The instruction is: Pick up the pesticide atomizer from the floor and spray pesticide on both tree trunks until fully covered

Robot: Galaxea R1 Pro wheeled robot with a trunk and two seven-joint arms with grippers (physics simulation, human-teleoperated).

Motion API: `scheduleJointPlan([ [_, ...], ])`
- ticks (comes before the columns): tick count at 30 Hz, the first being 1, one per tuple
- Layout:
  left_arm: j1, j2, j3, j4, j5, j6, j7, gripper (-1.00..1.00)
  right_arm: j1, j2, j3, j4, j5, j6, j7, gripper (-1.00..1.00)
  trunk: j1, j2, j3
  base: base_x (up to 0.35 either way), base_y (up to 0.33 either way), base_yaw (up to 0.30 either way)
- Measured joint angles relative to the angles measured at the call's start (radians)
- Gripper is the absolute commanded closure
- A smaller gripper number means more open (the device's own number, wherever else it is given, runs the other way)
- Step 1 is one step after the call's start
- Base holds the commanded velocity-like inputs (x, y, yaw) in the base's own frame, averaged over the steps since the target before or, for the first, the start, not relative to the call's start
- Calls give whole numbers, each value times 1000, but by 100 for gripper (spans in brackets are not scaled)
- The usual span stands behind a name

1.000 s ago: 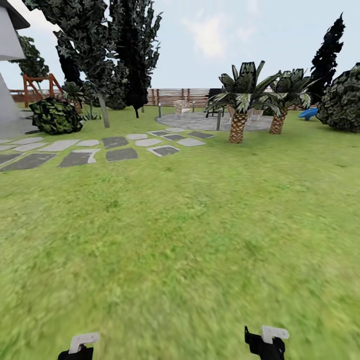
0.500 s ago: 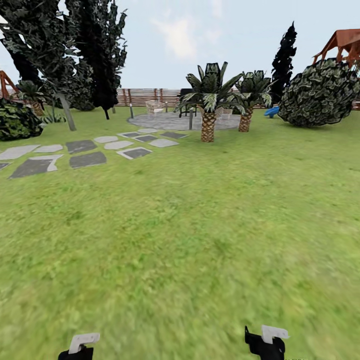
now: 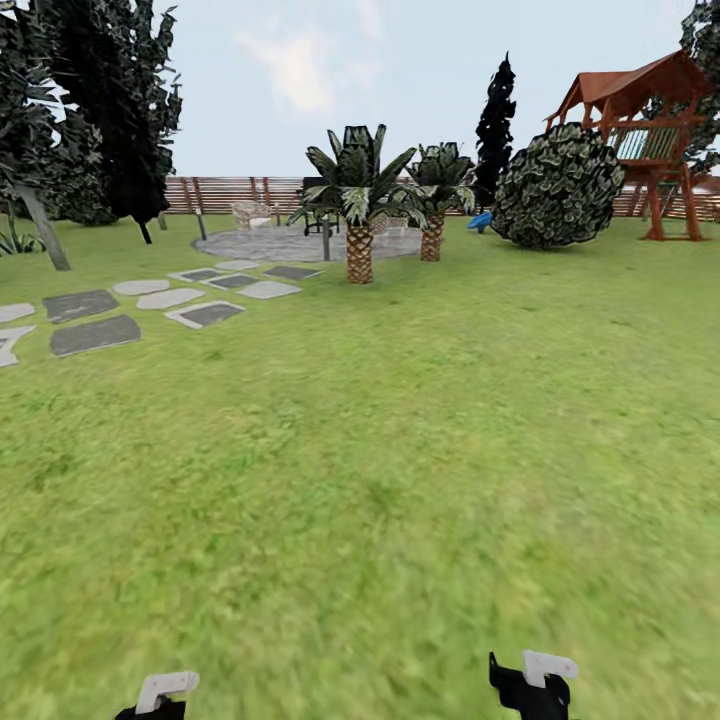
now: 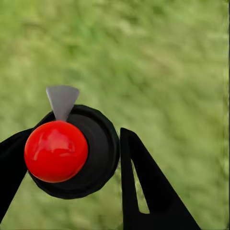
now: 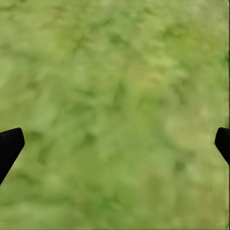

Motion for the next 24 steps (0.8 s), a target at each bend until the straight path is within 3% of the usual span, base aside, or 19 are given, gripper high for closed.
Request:
scheduleJointPlan([
  [24, 1, 0, 0, -1, 0, 0, 0, 100, 0, 0, 0, 0, 0, 0, 0, -100, 0, 0, 0, 121, -254, -300],
])
